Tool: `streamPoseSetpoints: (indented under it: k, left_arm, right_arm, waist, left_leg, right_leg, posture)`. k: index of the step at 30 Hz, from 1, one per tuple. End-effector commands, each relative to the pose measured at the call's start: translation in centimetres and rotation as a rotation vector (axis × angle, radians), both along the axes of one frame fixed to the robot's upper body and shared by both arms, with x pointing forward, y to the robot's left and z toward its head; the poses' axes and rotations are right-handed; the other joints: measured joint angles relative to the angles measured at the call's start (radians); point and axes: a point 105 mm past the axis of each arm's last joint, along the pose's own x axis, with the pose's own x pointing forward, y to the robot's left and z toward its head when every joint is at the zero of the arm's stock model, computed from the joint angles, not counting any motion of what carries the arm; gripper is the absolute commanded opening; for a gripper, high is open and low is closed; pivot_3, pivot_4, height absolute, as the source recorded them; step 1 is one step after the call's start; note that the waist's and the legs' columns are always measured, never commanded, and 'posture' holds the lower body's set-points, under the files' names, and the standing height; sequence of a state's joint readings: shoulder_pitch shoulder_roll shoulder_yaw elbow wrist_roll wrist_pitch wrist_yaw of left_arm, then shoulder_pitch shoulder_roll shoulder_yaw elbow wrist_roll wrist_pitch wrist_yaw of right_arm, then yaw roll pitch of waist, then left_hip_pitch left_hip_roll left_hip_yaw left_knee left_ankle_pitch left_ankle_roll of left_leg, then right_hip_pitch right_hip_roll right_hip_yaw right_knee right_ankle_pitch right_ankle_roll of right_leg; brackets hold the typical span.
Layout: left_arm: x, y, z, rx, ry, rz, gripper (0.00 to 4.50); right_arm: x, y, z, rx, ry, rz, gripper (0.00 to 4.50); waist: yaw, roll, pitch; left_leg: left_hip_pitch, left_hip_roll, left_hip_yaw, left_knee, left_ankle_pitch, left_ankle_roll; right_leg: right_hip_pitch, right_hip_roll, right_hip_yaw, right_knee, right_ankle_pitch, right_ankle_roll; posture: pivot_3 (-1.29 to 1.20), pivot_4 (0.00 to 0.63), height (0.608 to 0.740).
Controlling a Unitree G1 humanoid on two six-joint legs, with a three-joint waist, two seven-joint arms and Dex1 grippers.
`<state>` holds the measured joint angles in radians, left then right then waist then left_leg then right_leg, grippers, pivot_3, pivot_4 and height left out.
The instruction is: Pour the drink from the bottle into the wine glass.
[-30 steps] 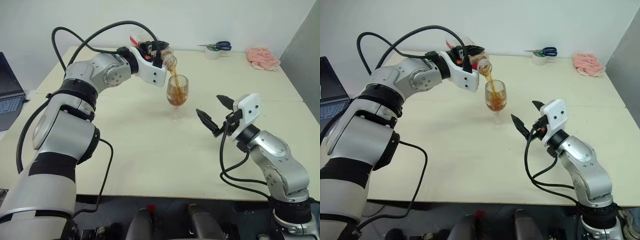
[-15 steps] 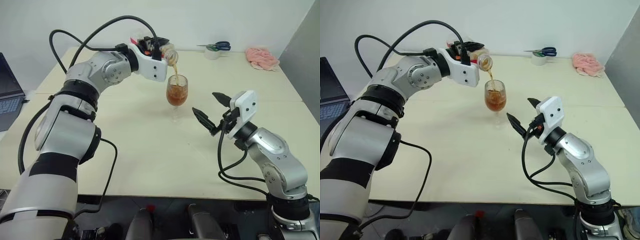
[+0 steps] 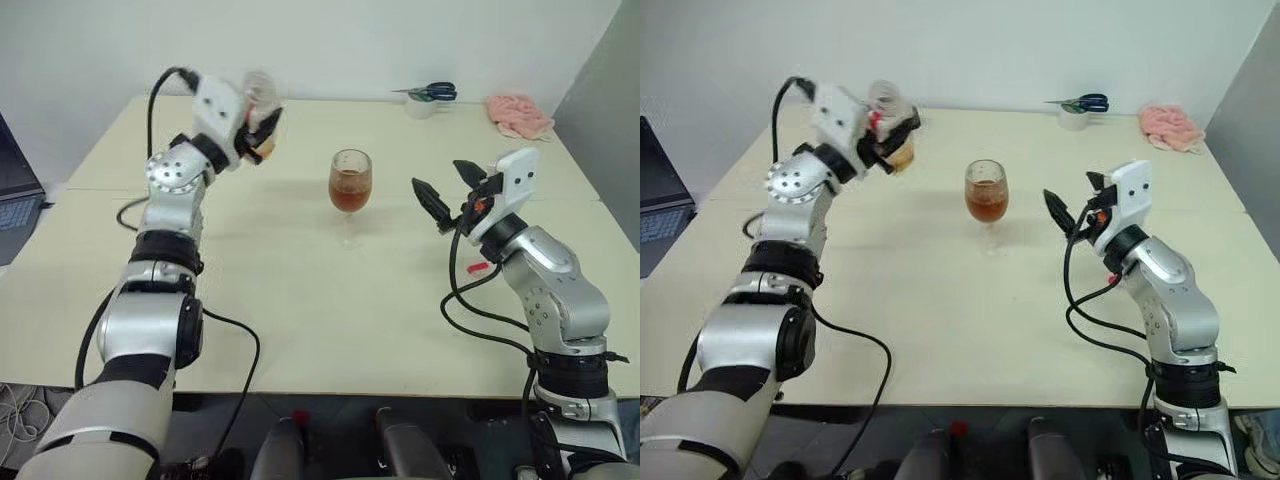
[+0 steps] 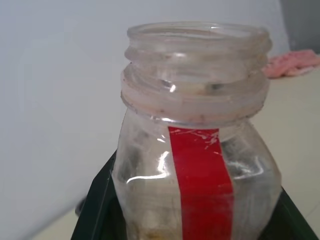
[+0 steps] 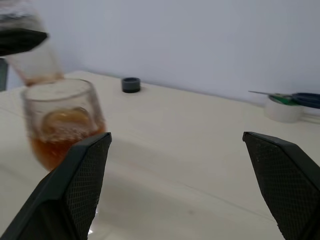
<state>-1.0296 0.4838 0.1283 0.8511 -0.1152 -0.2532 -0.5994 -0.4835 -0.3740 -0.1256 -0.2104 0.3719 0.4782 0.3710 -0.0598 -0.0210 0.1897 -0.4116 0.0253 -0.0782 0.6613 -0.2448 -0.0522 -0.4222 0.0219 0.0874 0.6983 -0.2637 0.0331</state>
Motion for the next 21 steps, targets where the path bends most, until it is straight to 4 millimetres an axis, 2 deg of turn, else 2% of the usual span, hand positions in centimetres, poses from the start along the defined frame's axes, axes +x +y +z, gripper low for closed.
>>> streamPoseSetpoints:
  k: [1, 3, 5, 7, 10, 14, 21]
  left_arm:
    - [-1.2, 1.8, 1.2, -0.196, -0.019, 0.050, 1.69]
    - [-1.6, 3.2, 0.2, -0.303, 0.018, 0.113, 1.69]
    - [-2.2, 5.0, -1.7, -0.378, 0.057, 0.197, 1.69]
    - [-2.7, 5.6, -3.2, -0.392, 0.084, 0.242, 1.69]
    - [-3.4, 5.2, -4.1, -0.381, 0.094, 0.257, 1.69]
    - [-3.8, 4.5, -3.4, -0.399, 0.097, 0.221, 1.69]
    - [-3.0, 5.1, -5.7, -0.419, 0.161, 0.250, 1.69]
  right_arm:
    - [0.0, 0.4, 1.3, 0.007, -0.074, 0.006, 4.50]
    - [0.3, 0.9, 1.1, 0.000, -0.070, 0.021, 4.50]
    - [0.8, 1.2, 0.9, -0.003, -0.055, 0.012, 4.50]
    - [1.2, 1.0, 0.6, 0.000, -0.044, -0.008, 4.50]
    - [1.0, 1.2, 0.6, 0.007, -0.054, 0.007, 4.50]
    - [0.2, 2.0, 0.7, -0.012, -0.048, 0.097, 4.50]
    - [0.2, 1.9, 0.9, -0.029, -0.057, 0.094, 4.50]
  waist:
    - [-0.001, 0.000, 0.000]
    - [0.000, 0.000, 0.000]
    - [0.000, 0.000, 0.000]
    - [0.000, 0.000, 0.000]
    - [0.004, 0.000, -0.001]
    - [0.018, 0.000, -0.001]
    - [0.019, 0.000, -0.001]
  left_leg:
    - [0.000, 0.000, 0.000, 0.000, 0.000, 0.000]
    - [0.000, 0.000, 0.000, 0.000, 0.000, 0.000]
    - [0.000, 0.000, 0.000, 0.000, 0.000, 0.000]
    - [0.001, 0.000, 0.000, 0.000, 0.000, 0.000]
    - [0.001, 0.000, 0.000, 0.000, 0.000, 0.000]
    - [0.000, -0.001, 0.000, 0.001, 0.000, 0.000]
    - [0.002, -0.001, 0.001, 0.000, 0.000, 0.000]
  right_leg:
    - [0.000, 0.000, 0.000, 0.000, 0.000, 0.000]
    - [0.000, 0.000, 0.000, 0.000, 0.000, 0.000]
    - [0.000, 0.000, 0.000, 0.000, 0.000, 0.000]
    - [0.000, 0.000, 0.000, 0.000, 0.000, 0.000]
    - [0.001, 0.000, 0.000, 0.000, 0.000, 0.000]
    - [0.001, -0.002, 0.000, -0.001, 0.000, 0.000]
    - [0.002, -0.002, 0.001, -0.001, 0.000, 0.000]
  posture:
    - [0.00, 0.150, 0.740]
    - [0.00, 0.150, 0.740]
    - [0.00, 0.150, 0.740]
    - [0.00, 0.150, 0.740]
    - [0.00, 0.150, 0.740]
    - [0.00, 0.150, 0.740]
    - [0.00, 0.150, 0.740]
